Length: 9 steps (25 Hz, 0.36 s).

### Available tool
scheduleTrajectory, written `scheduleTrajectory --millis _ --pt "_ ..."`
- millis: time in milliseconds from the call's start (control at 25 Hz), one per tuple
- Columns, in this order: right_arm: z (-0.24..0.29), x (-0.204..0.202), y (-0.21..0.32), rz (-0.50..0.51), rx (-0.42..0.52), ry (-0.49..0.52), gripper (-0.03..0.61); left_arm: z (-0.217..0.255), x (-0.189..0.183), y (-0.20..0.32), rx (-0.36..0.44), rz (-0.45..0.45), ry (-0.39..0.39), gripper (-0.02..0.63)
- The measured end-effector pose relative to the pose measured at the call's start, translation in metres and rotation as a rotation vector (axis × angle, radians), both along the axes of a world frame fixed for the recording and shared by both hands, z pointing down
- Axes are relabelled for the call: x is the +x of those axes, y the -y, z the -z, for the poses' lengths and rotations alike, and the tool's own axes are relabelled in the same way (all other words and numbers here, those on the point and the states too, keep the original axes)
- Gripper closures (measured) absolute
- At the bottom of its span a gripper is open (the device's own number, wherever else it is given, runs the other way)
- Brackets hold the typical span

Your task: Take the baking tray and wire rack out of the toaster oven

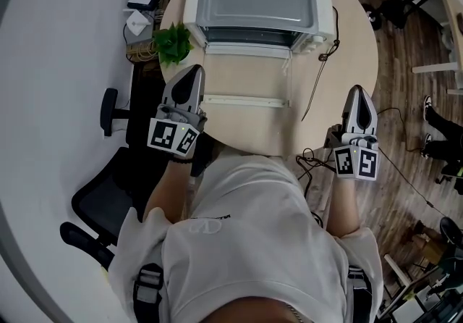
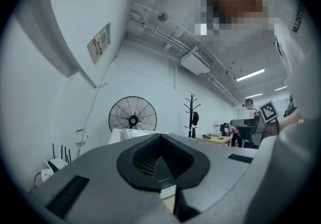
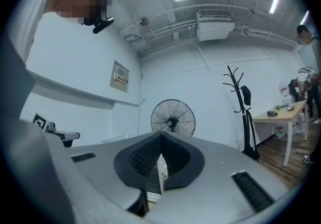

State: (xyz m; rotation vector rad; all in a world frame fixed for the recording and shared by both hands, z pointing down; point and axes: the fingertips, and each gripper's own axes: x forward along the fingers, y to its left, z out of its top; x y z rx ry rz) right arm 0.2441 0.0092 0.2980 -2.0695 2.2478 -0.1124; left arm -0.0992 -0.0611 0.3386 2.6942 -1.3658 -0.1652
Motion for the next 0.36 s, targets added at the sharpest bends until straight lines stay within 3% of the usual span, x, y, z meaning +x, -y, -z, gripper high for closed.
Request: scheduleTrajectory --millis 360 --pt "0.0034 -0.0012 -0.0025 -0.001 -0.001 0.005 0.586 -0.0022 0.0016 -0.0061 -0.011 -0.011 -0.008 0.611"
